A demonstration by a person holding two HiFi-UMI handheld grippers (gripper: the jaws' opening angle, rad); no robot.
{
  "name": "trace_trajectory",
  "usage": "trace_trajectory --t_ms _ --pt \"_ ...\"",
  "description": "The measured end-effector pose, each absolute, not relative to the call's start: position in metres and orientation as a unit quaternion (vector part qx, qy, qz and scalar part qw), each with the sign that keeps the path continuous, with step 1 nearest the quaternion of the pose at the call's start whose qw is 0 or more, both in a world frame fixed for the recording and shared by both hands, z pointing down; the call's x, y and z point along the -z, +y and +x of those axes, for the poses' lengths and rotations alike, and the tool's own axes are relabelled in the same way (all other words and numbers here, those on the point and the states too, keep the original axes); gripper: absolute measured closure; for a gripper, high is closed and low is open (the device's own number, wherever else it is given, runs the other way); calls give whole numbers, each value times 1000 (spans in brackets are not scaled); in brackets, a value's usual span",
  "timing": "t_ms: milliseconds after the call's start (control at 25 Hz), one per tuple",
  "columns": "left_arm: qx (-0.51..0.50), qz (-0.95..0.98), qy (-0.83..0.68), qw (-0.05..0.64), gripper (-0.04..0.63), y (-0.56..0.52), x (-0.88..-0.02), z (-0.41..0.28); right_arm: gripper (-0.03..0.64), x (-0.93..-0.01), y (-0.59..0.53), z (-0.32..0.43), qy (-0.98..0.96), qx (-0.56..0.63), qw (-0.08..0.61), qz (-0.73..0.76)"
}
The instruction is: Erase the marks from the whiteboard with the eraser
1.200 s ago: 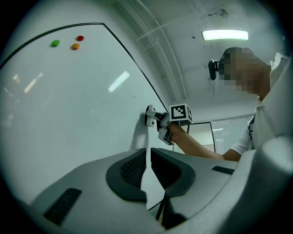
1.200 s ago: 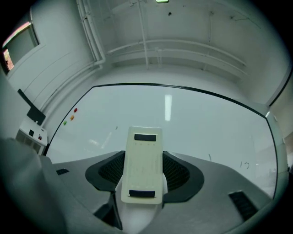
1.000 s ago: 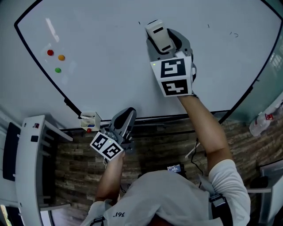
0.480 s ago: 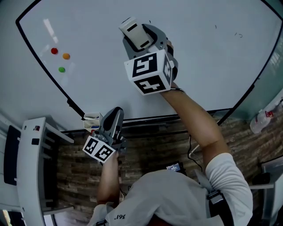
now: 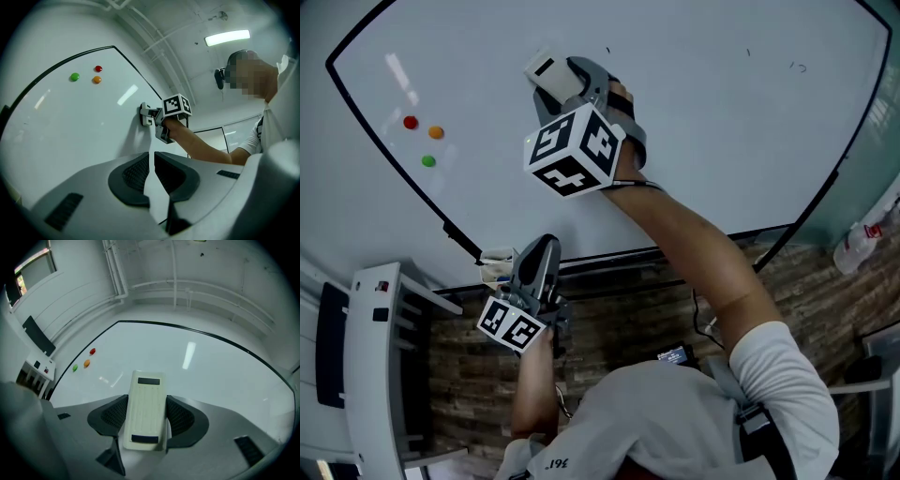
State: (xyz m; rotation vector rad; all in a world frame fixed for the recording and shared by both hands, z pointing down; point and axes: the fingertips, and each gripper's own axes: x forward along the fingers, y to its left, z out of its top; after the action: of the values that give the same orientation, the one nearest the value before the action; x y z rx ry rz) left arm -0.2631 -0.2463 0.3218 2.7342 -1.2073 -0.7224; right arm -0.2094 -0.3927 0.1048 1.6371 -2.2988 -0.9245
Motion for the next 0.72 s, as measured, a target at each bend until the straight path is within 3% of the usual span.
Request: trace_trajectory --t_ms 720 --pt "223 898 -376 39 569 -249 -324 -229 344 -97 -396 -172 -760 304 94 566"
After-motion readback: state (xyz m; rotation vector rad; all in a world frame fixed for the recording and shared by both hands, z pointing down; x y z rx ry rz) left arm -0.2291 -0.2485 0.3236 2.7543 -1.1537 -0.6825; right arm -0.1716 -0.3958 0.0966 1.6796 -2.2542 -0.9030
